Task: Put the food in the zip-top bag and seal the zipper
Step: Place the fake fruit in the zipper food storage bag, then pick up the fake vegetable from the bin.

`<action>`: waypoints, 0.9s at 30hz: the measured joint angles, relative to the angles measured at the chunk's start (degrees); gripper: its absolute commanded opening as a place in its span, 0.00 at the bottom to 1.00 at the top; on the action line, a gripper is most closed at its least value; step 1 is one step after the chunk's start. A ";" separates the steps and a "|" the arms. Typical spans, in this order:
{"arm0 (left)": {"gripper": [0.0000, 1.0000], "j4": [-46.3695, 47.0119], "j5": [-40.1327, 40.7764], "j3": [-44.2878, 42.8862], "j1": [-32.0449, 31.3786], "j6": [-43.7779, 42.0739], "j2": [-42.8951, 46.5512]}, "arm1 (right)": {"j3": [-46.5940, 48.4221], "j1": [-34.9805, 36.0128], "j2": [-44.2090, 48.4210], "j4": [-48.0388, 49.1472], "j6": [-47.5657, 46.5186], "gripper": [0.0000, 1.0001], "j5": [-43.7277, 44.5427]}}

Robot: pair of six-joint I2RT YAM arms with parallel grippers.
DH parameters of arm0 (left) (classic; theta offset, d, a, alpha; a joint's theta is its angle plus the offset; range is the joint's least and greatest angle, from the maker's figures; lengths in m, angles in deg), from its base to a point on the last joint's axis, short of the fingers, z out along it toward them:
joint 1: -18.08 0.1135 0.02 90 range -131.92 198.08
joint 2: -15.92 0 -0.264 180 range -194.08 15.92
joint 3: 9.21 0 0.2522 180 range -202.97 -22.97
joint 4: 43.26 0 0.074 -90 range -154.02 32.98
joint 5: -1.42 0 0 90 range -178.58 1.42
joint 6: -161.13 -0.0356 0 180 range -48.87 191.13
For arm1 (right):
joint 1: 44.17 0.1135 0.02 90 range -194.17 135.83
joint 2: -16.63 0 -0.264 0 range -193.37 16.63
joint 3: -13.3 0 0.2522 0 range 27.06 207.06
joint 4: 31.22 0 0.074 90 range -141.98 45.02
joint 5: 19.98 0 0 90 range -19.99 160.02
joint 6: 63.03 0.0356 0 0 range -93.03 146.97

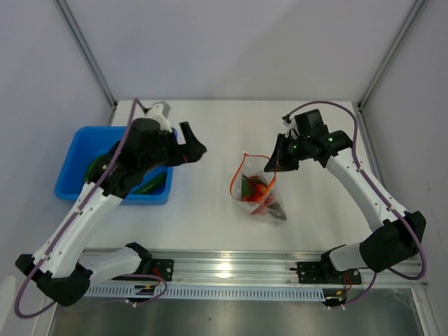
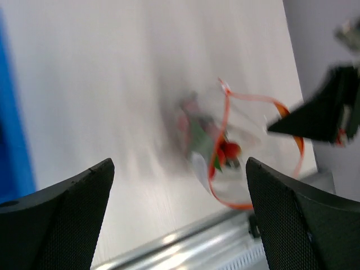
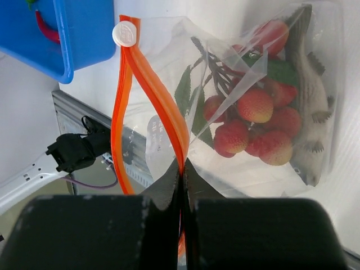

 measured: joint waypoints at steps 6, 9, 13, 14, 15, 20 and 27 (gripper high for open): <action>1.00 4.96 15.28 12.48 12.94 -0.11 8.41 | 0.00 0.07 -2.69 -0.17 0.07 0.00 -1.36; 0.99 6.71 19.50 19.67 19.21 0.24 8.37 | 0.00 0.33 -4.20 -0.39 0.26 0.00 -2.29; 1.00 5.18 20.81 21.22 27.19 3.76 0.63 | 0.07 0.74 -5.99 -0.98 0.50 0.00 -2.97; 0.99 3.78 20.92 20.70 28.87 5.55 -1.11 | 0.33 0.79 -6.47 -1.42 0.50 0.00 -3.15; 0.99 1.79 20.85 19.58 30.49 7.63 -3.26 | 0.85 0.83 -7.10 -1.92 0.46 0.00 -3.34; 1.00 -2.32 18.03 14.16 35.65 16.00 -11.76 | 3.67 1.01 -10.03 -3.19 0.44 0.00 -3.63; 0.99 -6.29 10.91 13.22 37.90 31.52 -19.50 | 7.48 0.63 -12.22 -5.55 -0.94 0.00 -3.54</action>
